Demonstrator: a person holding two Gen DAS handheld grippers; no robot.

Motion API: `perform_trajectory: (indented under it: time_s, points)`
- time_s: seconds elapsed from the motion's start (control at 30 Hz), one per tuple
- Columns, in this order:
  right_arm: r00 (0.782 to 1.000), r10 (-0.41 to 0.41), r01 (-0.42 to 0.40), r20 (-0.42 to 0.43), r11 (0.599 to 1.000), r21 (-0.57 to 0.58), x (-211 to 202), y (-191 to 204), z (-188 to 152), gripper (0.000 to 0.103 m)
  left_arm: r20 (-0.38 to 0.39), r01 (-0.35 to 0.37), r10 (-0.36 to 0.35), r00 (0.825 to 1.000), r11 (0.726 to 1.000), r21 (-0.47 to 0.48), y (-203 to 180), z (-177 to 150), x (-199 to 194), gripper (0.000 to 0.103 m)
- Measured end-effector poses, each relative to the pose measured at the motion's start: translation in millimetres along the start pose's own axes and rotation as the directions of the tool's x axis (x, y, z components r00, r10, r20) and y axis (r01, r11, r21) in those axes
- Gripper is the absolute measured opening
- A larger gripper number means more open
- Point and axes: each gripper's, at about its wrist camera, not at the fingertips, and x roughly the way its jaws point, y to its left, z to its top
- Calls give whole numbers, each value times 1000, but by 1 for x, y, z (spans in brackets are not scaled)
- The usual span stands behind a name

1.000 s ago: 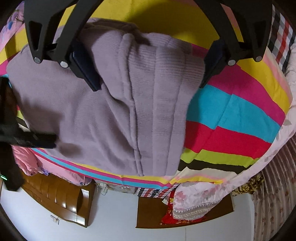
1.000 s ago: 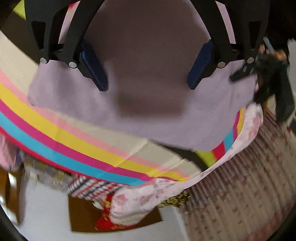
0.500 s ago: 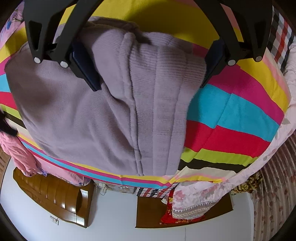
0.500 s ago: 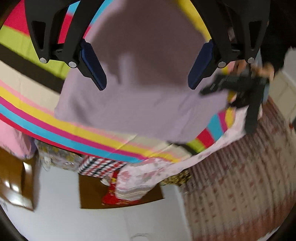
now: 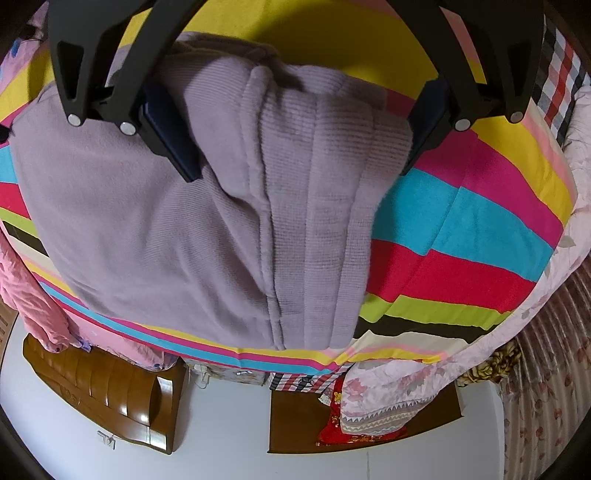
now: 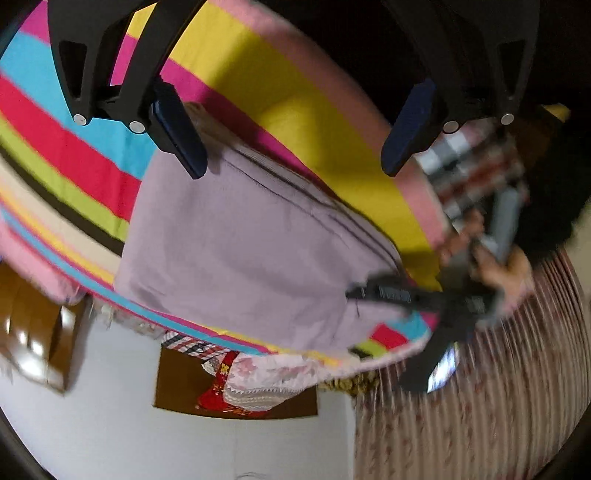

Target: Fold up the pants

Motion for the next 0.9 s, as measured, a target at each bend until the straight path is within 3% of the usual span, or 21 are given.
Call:
perform_trajectory:
  time_s: [0.07,0.13,0.23,0.37,0.47,0.57,0.67,0.73,0.8,0.9]
  points:
    - [999,17,-20,47,998,55,-6,-10,2,92,3,-8,8,1000,1000,-1,-1,-1,0,102]
    - [1000,9,-12,30,994,109,2,-19,-2,92,4,-9,9,1000,1000,-6,-1,-2,-1,102]
    - [1000,8,-9,8,995,101,12,-19,-8,93,8,-12,12,1000,1000,-6,-2,-2,-3,102]
    - [997,-42,37,58,996,87,-20,-10,-1,92,81,-64,63,995,998,9,-10,-7,-33,101]
    - [979,-143,130,143,987,98,-48,-5,-7,96,220,-122,115,969,992,19,-20,-18,-78,101]
    - [956,-210,181,205,972,152,-67,1,-19,97,355,-111,92,930,993,34,-30,-35,-124,101]
    - [928,-269,221,257,955,199,-87,5,-34,97,490,-80,67,869,997,7,-39,-55,-166,102]
    - [904,-311,257,295,944,208,-99,11,-41,98,515,-54,51,855,999,-10,-45,-62,-179,102]
    - [891,-328,274,313,940,204,-104,17,-43,98,517,-42,53,854,999,-34,-54,-67,-184,102]
    - [893,-317,261,319,943,206,-102,22,-41,98,508,-22,58,859,997,-77,-66,-75,-184,102]
